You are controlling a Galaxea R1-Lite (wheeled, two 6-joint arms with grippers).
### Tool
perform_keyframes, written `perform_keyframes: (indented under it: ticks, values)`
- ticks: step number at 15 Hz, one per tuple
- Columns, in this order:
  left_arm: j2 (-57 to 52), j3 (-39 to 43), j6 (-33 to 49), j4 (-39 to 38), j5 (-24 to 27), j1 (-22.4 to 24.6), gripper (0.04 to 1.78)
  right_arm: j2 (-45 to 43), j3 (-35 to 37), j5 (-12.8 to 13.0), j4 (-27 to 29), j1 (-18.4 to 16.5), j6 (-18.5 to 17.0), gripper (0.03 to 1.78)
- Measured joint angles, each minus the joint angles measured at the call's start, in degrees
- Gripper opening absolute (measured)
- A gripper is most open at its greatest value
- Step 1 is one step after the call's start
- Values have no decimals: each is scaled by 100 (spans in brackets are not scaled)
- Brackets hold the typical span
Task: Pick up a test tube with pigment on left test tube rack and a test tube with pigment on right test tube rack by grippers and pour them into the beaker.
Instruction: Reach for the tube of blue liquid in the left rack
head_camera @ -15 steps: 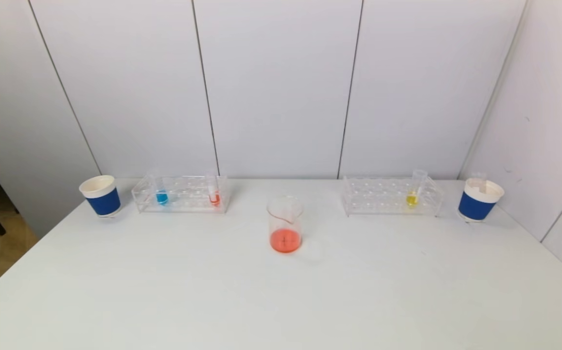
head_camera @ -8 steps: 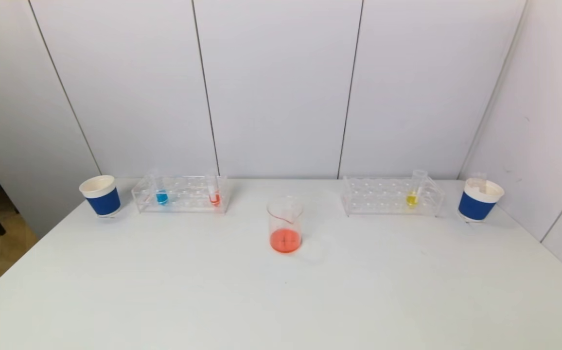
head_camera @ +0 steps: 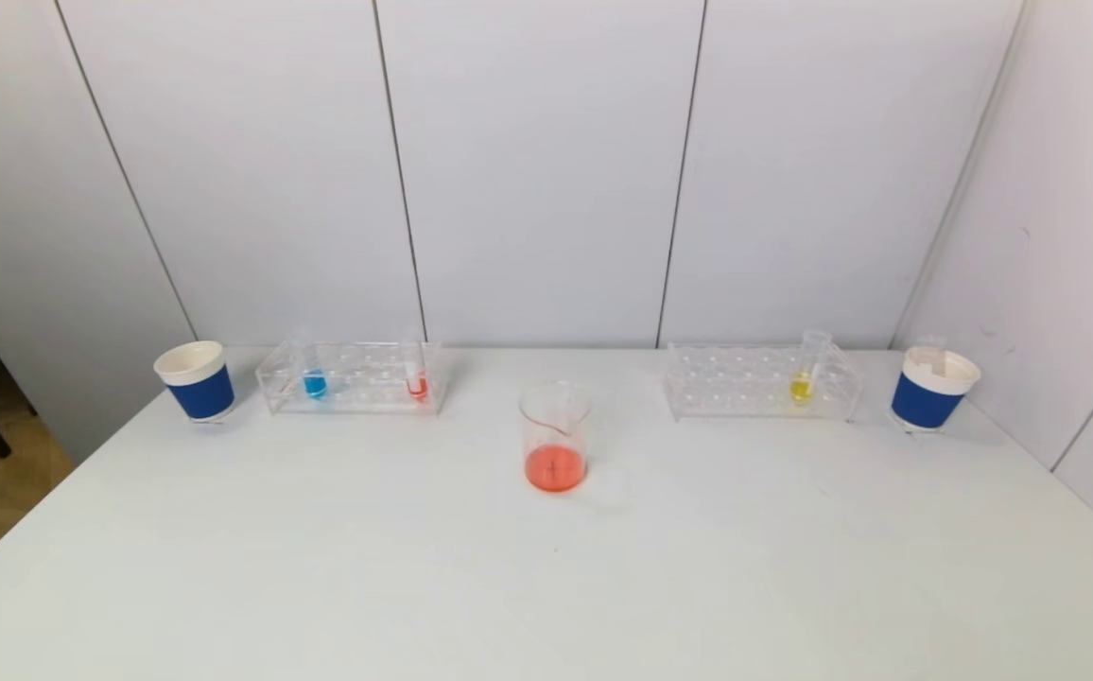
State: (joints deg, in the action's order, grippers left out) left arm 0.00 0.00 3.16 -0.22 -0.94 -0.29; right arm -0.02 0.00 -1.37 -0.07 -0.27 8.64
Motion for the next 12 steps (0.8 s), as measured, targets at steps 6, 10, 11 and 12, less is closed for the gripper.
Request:
perform_keyframes:
  ticks: [6,10,11,12]
  values:
    - [0,0,-2,4,0,-1,176,-2,0,49,2,0,-289,177]
    - [0,0,-2,0,-2,0,176,-2,0,51,0,0,-300,177]
    - [0,0,-5,1,-2,0,176,-2,0,51,0,0,-300,177]
    - [0,0,-2,4,1,0,176,-2,0,51,0,0,-300,177]
